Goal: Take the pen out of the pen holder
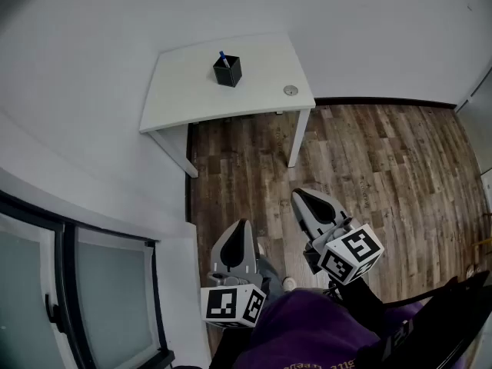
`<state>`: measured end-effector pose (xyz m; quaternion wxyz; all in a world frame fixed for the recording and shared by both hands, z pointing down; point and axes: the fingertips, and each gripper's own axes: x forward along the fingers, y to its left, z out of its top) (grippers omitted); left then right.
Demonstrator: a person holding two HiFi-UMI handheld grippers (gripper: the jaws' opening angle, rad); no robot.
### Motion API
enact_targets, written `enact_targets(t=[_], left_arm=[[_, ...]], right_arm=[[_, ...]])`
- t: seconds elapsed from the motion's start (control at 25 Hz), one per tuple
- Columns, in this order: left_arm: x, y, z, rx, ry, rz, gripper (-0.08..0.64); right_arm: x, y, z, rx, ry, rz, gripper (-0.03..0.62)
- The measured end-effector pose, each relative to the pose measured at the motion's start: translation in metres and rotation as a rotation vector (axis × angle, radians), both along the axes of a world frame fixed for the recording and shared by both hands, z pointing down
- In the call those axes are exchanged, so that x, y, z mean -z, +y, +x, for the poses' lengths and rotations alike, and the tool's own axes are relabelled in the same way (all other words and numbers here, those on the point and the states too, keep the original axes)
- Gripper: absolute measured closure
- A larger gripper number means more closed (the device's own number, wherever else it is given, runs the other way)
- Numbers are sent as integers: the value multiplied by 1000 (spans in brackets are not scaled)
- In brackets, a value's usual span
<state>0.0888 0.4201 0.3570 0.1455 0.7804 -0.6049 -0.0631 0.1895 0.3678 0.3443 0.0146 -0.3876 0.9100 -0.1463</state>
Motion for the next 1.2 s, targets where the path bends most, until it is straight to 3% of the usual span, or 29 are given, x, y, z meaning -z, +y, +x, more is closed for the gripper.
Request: enact_targets(t=[0.52,1.2], left_arm=[[4,-87,-66,7,14,14,555],[1,-144,-144,33,38,18,555]], right_arm=[[7,-89,-65,-11,-4,12,583],[2,-146,-130,-28,19,13,583]])
